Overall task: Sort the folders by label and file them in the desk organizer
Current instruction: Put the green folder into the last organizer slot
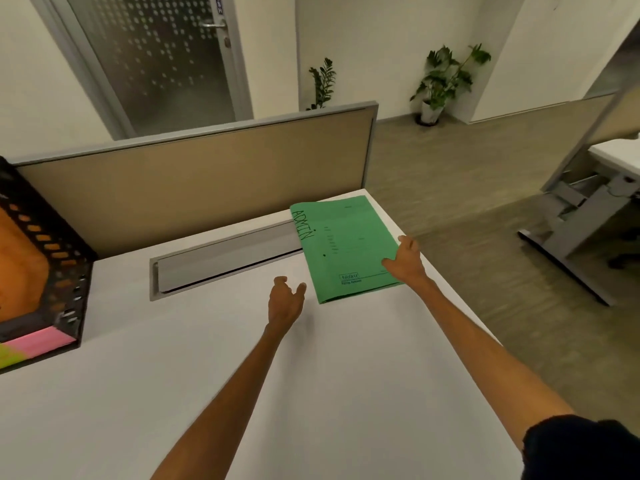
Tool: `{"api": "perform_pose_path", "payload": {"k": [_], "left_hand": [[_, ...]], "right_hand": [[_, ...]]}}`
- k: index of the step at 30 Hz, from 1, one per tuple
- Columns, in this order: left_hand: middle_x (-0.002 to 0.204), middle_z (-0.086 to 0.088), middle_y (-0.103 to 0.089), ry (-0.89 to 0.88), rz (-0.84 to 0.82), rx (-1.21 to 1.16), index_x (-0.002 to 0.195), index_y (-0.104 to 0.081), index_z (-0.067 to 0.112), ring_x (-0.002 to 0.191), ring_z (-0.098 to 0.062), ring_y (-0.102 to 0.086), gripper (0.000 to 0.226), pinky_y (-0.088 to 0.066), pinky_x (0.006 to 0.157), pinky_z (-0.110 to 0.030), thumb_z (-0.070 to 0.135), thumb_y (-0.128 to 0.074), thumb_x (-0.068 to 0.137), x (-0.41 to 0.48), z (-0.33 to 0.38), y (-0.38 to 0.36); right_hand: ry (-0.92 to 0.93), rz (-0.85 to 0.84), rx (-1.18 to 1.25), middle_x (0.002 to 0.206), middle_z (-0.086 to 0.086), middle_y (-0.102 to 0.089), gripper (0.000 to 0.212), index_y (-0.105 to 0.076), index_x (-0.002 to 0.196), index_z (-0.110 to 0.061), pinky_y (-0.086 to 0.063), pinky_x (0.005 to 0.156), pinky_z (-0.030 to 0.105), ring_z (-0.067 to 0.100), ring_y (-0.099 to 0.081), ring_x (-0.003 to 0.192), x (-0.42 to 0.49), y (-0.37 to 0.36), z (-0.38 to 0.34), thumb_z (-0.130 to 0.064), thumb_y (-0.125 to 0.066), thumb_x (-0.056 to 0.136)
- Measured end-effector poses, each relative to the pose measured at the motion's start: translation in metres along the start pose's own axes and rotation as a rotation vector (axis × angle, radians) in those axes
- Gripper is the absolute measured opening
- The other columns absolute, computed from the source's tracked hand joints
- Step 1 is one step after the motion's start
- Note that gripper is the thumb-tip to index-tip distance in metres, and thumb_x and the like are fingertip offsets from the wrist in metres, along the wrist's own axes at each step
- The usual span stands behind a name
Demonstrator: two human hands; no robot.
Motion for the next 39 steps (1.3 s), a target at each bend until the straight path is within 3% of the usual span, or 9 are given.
{"api": "perform_pose_path", "payload": {"k": [3,7,11,16,21,26,28,31,39], "left_hand": [[0.135,-0.023,-0.053,0.014,-0.001,0.003,0.143,-0.031,0.001,0.120,-0.037,-0.055,0.063,-0.045,0.102,-0.042,0.034,-0.056,0.096,0.015,0.004,-0.021],[0.118,-0.019,-0.058,0.021,0.025,-0.026,0.146,-0.027,0.001,0.111,-0.034,-0.059,0.068,-0.049,0.093,-0.040,0.036,-0.056,0.096,0.030,0.005,-0.040],[0.129,-0.018,-0.058,0.026,0.015,0.022,0.146,-0.030,0.002,0.117,-0.035,-0.058,0.076,-0.048,0.097,-0.042,0.045,-0.061,0.091,0.043,0.006,-0.052],[0.115,-0.012,-0.067,0.006,0.004,0.144,0.120,-0.057,0.004,0.098,-0.030,-0.065,0.062,-0.056,0.081,-0.040,0.052,-0.068,0.082,0.054,0.013,-0.061],[0.116,-0.017,-0.061,-0.018,-0.093,0.279,0.120,-0.054,0.000,0.105,-0.034,-0.061,0.064,-0.054,0.087,-0.047,0.052,-0.064,0.086,0.058,0.015,-0.062],[0.118,-0.019,-0.065,0.028,-0.172,-0.035,0.121,-0.057,-0.004,0.100,-0.033,-0.066,0.042,-0.058,0.082,-0.043,0.020,-0.067,0.089,0.057,0.017,-0.056],[0.124,-0.019,-0.061,0.024,-0.198,-0.128,0.125,-0.046,-0.007,0.106,-0.032,-0.064,0.043,-0.057,0.082,-0.039,0.012,-0.064,0.091,0.052,0.018,-0.053],[0.130,-0.020,-0.049,0.002,-0.219,-0.213,0.116,-0.026,0.002,0.115,-0.032,-0.057,0.035,-0.054,0.088,-0.038,0.009,-0.054,0.096,0.040,0.019,-0.050],[0.130,-0.020,-0.050,-0.173,-0.166,-0.382,0.119,-0.023,0.005,0.113,-0.035,-0.059,0.028,-0.054,0.092,-0.048,0.005,-0.044,0.100,-0.006,0.023,-0.026]], "right_hand": [[-0.100,-0.005,-0.021,0.141,0.024,-0.031,0.072,-0.027,0.142,0.003,-0.037,0.106,0.049,0.039,-0.035,0.131,0.014,-0.005,0.026,-0.014,-0.068,0.085],[-0.254,0.007,-0.108,0.142,0.022,-0.034,0.068,-0.029,0.140,0.003,-0.037,0.105,0.051,0.038,-0.033,0.133,0.025,-0.017,0.052,-0.025,-0.064,0.088],[-0.248,0.025,-0.216,0.139,0.018,-0.035,0.064,-0.034,0.137,0.002,-0.038,0.101,0.050,0.033,-0.031,0.131,0.031,-0.031,0.060,-0.035,-0.059,0.090],[-0.263,0.023,-0.211,0.134,0.019,-0.039,0.068,-0.039,0.133,0.000,-0.040,0.098,0.049,0.034,-0.036,0.126,0.038,-0.041,0.060,-0.042,-0.064,0.086],[-0.342,0.030,-0.105,0.138,0.022,-0.039,0.086,-0.033,0.139,-0.004,-0.038,0.103,0.047,0.037,-0.038,0.128,0.035,-0.047,0.055,-0.045,-0.076,0.077],[-0.305,0.037,-0.086,0.137,0.019,-0.037,0.086,-0.032,0.142,-0.010,-0.037,0.102,0.044,0.036,-0.038,0.127,0.023,-0.052,0.056,-0.044,-0.076,0.077],[-0.287,0.028,-0.076,0.135,0.018,-0.039,0.079,-0.036,0.139,-0.013,-0.038,0.102,0.043,0.035,-0.039,0.125,0.017,-0.052,0.057,-0.043,-0.076,0.077],[-0.274,0.003,-0.073,0.133,0.016,-0.039,0.076,-0.038,0.136,-0.015,-0.038,0.102,0.042,0.033,-0.039,0.125,0.007,-0.051,0.056,-0.044,-0.076,0.077],[-0.278,-0.137,0.110,0.139,0.018,-0.031,0.081,-0.034,0.141,-0.011,-0.039,0.107,0.044,0.034,-0.039,0.129,-0.014,-0.038,0.032,-0.039,-0.078,0.079]]}}
Point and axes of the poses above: each hand's wrist, its own x-axis towards the middle knuckle, its own y-axis out of the back of the hand, z = x × y, the point moved 1 cm from there along x, towards the middle knuckle
